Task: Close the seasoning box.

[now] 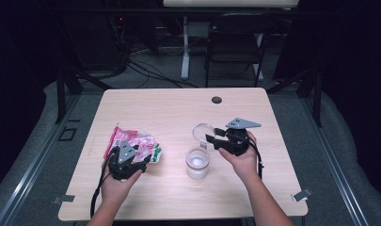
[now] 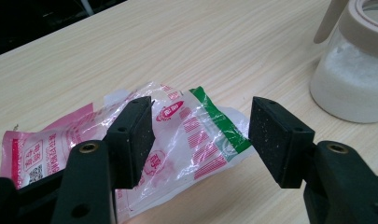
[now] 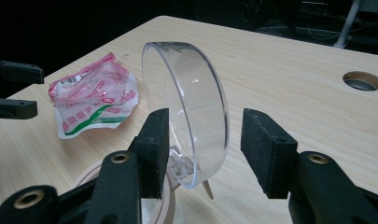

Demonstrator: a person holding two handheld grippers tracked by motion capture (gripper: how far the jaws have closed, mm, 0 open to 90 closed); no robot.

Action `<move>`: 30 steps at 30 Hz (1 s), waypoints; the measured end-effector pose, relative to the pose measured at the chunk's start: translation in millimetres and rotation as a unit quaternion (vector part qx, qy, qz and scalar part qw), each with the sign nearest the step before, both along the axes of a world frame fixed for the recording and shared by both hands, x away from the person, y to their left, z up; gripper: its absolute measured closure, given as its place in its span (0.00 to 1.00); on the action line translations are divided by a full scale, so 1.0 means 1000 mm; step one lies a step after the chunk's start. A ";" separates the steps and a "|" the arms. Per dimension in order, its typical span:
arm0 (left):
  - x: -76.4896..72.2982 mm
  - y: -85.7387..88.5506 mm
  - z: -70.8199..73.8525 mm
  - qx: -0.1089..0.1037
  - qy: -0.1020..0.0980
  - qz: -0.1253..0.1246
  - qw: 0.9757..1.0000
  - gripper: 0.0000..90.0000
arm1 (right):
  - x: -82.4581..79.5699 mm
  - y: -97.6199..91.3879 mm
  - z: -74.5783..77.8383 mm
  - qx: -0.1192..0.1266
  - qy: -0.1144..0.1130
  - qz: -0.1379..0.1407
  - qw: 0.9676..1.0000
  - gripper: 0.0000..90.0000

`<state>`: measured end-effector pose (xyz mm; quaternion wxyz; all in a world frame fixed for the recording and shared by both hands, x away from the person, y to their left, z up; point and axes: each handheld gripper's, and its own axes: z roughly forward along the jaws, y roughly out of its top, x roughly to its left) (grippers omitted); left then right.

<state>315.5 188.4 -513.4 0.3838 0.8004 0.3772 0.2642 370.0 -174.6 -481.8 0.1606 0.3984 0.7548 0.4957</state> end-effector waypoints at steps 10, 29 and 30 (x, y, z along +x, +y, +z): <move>0.000 0.001 0.000 -0.002 0.000 0.000 1.000 0.45 | 0.000 0.001 -0.001 0.001 0.002 0.001 1.000 0.59; -0.001 -0.001 0.001 -0.004 -0.001 -0.001 1.000 0.45 | -0.001 0.002 0.001 0.001 -0.001 0.005 1.000 0.61; -0.001 -0.001 0.001 -0.005 -0.001 -0.001 1.000 0.45 | -0.001 0.002 0.001 0.000 -0.001 0.005 1.000 0.61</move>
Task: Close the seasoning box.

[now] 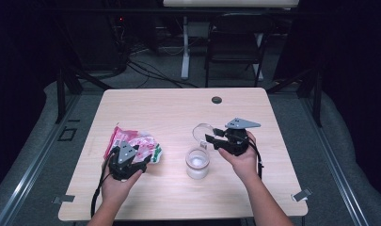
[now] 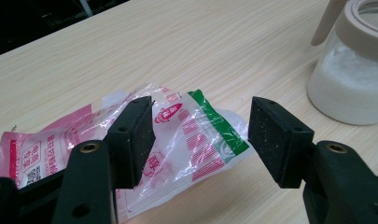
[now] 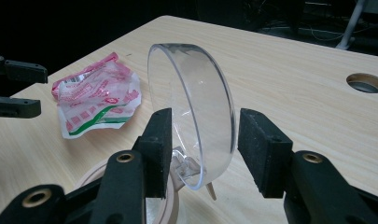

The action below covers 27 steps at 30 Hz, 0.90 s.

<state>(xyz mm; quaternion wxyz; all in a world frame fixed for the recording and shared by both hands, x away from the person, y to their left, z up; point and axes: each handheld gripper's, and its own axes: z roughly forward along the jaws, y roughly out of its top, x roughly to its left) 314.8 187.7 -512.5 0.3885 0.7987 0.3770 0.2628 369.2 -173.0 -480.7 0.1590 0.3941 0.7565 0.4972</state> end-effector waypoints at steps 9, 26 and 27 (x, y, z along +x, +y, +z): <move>-0.001 -0.002 0.003 -0.010 -0.004 -0.006 1.000 0.46 | -0.001 0.001 0.000 -0.002 -0.006 0.007 1.000 0.66; 0.002 -0.012 0.007 -0.010 -0.007 -0.022 1.000 0.56 | -0.012 0.006 0.005 -0.021 -0.025 0.020 0.999 0.66; 0.002 -0.013 0.007 -0.010 -0.006 -0.022 1.000 0.56 | -0.013 0.006 0.005 -0.024 -0.026 0.020 0.999 0.66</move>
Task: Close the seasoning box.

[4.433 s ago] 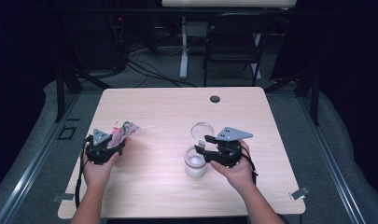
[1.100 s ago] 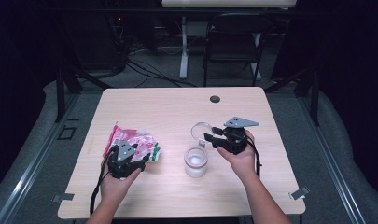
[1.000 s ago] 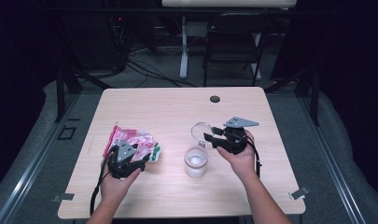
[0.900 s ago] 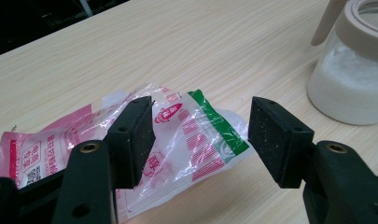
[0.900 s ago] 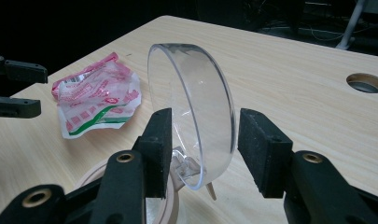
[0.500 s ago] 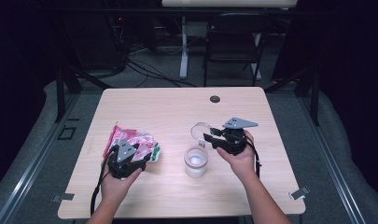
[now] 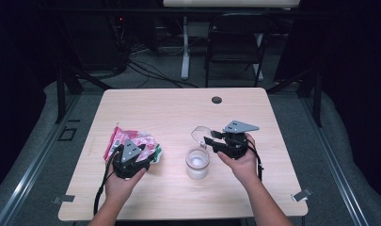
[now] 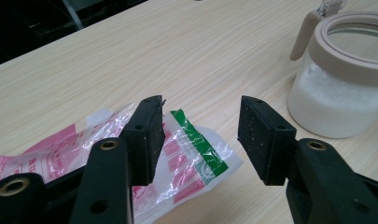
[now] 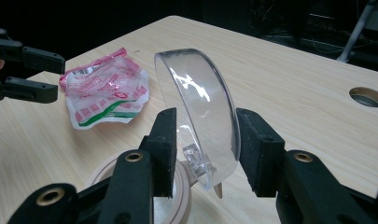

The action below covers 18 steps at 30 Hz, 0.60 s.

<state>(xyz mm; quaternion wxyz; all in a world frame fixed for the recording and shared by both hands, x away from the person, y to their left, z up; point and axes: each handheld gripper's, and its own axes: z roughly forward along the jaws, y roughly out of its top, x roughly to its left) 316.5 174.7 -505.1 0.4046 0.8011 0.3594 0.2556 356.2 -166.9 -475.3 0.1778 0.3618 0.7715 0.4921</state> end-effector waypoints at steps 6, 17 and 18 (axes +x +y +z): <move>-0.002 -0.004 0.001 0.001 0.001 -0.012 1.000 0.61 | -0.004 0.006 -0.001 -0.005 -0.005 0.007 1.000 0.66; -0.004 -0.016 0.005 -0.023 0.005 -0.045 0.999 0.77 | -0.013 0.014 -0.003 -0.027 -0.013 0.013 0.999 0.63; -0.004 -0.019 0.005 -0.026 0.007 -0.050 0.998 0.79 | -0.013 0.014 -0.004 -0.027 -0.013 0.013 0.999 0.63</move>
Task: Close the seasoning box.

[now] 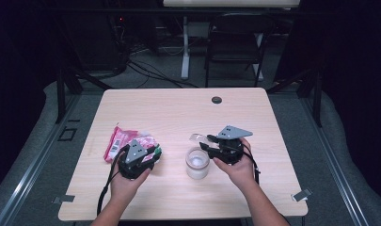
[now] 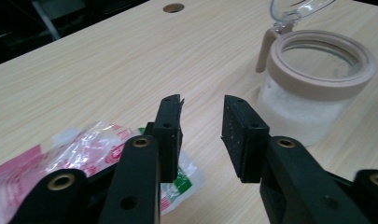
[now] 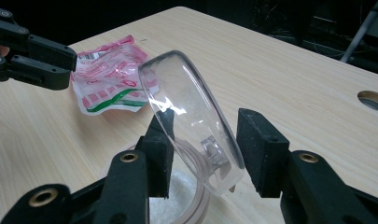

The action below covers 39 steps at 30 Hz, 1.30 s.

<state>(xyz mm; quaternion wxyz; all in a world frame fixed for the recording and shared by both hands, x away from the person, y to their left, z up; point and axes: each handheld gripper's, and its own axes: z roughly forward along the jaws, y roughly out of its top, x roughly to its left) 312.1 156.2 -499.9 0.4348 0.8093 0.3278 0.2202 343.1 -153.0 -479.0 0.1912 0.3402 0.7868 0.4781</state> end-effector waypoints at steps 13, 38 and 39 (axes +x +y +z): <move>0.009 -0.051 0.001 -0.022 0.036 -0.088 0.995 0.98 | -0.011 -0.003 -0.004 -0.020 -0.002 -0.006 1.000 0.61; 0.011 -0.074 0.004 -0.027 0.032 -0.129 0.991 1.00 | -0.032 -0.007 -0.014 -0.055 0.006 0.000 0.998 0.55; 0.011 -0.074 0.003 -0.026 0.032 -0.129 0.991 1.00 | -0.032 -0.008 -0.014 -0.055 0.008 0.000 0.998 0.55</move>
